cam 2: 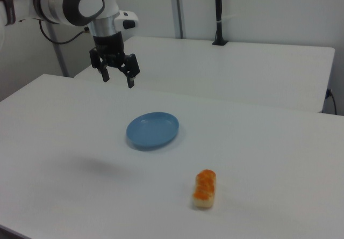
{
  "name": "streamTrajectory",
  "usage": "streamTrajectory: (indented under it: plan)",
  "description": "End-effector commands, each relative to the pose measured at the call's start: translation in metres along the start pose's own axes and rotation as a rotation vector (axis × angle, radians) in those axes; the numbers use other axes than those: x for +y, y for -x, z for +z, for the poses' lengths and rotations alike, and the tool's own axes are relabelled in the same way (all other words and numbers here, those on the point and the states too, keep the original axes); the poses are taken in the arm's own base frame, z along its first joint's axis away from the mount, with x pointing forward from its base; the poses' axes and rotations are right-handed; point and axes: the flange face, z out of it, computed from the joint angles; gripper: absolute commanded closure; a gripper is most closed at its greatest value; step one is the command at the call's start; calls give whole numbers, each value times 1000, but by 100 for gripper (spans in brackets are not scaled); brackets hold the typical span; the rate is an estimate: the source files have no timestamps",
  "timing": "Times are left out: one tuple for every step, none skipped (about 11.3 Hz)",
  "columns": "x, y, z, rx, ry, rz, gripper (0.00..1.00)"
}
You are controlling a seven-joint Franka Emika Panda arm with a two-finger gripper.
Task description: Put the bread on a plate
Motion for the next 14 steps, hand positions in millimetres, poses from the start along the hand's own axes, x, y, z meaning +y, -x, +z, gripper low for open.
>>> streamTrajectory:
  plan:
    - [-1, 7, -7, -11, 12, 67, 0]
    - [-1, 7, -7, -11, 12, 67, 0]
    - [-1, 7, -8, -11, 12, 67, 0]
    - [0, 7, -8, -11, 12, 69, 0]
    - [0, 8, -9, -11, 12, 67, 0]
    - [1, 8, -10, -11, 10, 69, 0]
    - [4, 9, -11, -9, 11, 73, 0]
    - [8, 10, -13, -7, 11, 72, 0]
    - [15, 12, -12, -16, 13, 67, 0]
    - [26, 13, -13, -17, 16, 41, 0]
    - [49, 14, -13, -13, 22, 34, 0]
    - [76, 17, -8, -21, 28, 23, 0]
    - [98, 21, 0, -39, 30, -10, 0]
    - [122, 26, 12, -52, 33, -13, 0]
